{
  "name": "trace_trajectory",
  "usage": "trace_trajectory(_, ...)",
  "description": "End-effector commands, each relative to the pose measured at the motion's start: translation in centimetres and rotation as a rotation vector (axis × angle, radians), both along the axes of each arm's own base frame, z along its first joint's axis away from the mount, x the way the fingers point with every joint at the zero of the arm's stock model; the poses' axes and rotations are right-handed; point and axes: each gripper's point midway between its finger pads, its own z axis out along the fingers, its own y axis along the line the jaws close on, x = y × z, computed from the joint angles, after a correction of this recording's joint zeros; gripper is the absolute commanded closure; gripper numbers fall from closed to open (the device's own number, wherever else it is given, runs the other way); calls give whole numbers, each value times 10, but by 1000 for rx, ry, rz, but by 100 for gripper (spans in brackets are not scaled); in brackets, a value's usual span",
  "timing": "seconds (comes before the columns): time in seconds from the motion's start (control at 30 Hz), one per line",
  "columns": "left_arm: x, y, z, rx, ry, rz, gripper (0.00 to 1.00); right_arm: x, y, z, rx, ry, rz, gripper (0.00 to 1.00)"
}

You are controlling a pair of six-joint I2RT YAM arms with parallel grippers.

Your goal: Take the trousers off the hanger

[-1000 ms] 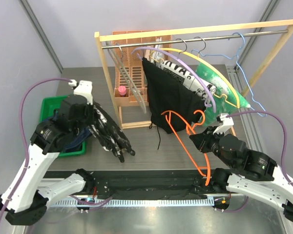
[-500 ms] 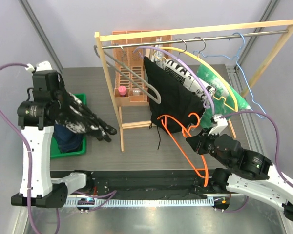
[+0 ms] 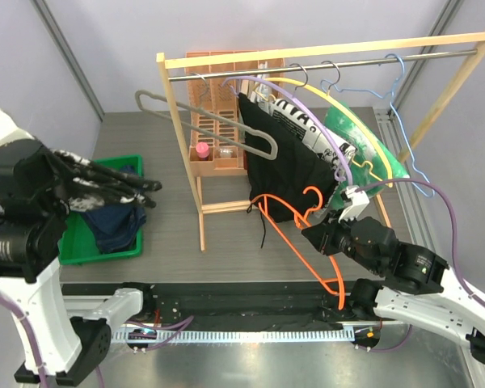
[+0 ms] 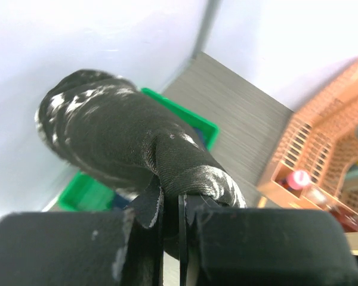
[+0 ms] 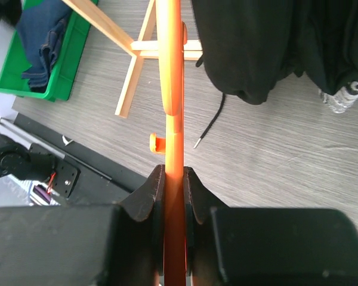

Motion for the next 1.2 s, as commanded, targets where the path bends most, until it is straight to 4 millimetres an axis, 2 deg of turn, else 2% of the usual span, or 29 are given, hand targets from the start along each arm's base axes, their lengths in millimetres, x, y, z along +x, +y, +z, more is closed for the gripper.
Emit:
trace_trajectory(0.0, -12, 24, 1, 44, -48, 147, 100, -3, 12, 26, 79, -17, 46, 99)
trace_trajectory(0.03, -5, 22, -4, 43, -42, 139, 100, -4, 13, 27, 79, -12, 53, 99)
trace_trajectory(0.07, 7, 21, -28, 49, 27, 128, 100, -7, 13, 25, 76, -3, 62, 99)
trace_trajectory(0.13, 29, 15, -54, 43, 93, 96, 100, -8, 12, 28, 77, -2, 68, 99)
trace_trajectory(0.17, 43, 14, -80, 46, 179, 99, 100, -9, 12, 28, 72, 1, 71, 99)
trace_trajectory(0.23, 53, 22, -103, 66, 254, 152, 100, -11, 9, 30, 68, 1, 71, 99)
trace_trajectory(0.27, 67, 25, -123, 72, 309, 164, 100, -12, 6, 31, 68, 1, 71, 99)
trace_trajectory(0.3, 69, 37, -132, 55, 338, 202, 100, -13, 5, 31, 70, 2, 68, 99)
trace_trajectory(0.33, 79, 33, -143, 6, 359, 159, 100, -14, 5, 35, 77, 0, 69, 99)
trace_trajectory(0.37, 86, 37, -148, -18, 367, 166, 100, -15, 3, 35, 77, 4, 68, 99)
trace_trajectory(0.4, 97, 47, -161, -32, 395, 193, 100, -16, 4, 37, 86, 7, 72, 99)
trace_trajectory(0.47, 113, 65, -170, -31, 388, 248, 100, -17, 5, 35, 91, 16, 76, 99)
trace_trajectory(0.5, 124, 71, -187, -41, 444, 255, 100, -19, 6, 35, 99, 25, 81, 99)
trace_trajectory(0.53, 129, 75, -191, -57, 460, 258, 100, -19, 7, 32, 99, 34, 83, 99)
trace_trajectory(0.57, 133, 83, -184, -52, 452, 287, 100, -19, 9, 32, 104, 35, 86, 99)
trace_trajectory(0.67, 161, 99, -203, -43, 462, 302, 100, -20, 13, 24, 102, 55, 93, 99)
trace_trajectory(0.73, 175, 103, -230, -85, 531, 299, 100, -20, 15, 19, 96, 66, 97, 99)
trace_trajectory(0.8, 178, 107, -247, -87, 578, 315, 100, -21, 16, 19, 98, 70, 103, 99)
trace_trajectory(0.83, 182, 109, -268, -88, 621, 322, 100, -21, 17, 23, 105, 68, 108, 99)
trace_trajectory(0.93, 182, 111, -299, -112, 686, 318, 100, -27, 17, 34, 120, 48, 150, 99)
trace_trajectory(1.03, 182, 111, -317, -135, 714, 324, 99, -34, 14, 47, 123, 4, 196, 99)
trace_trajectory(1.13, 184, 104, -311, -166, 677, 299, 79, -41, 8, 54, 104, -19, 240, 99)
trace_trajectory(1.17, 184, 101, -302, -173, 650, 285, 67, -44, 6, 52, 88, -17, 254, 99)
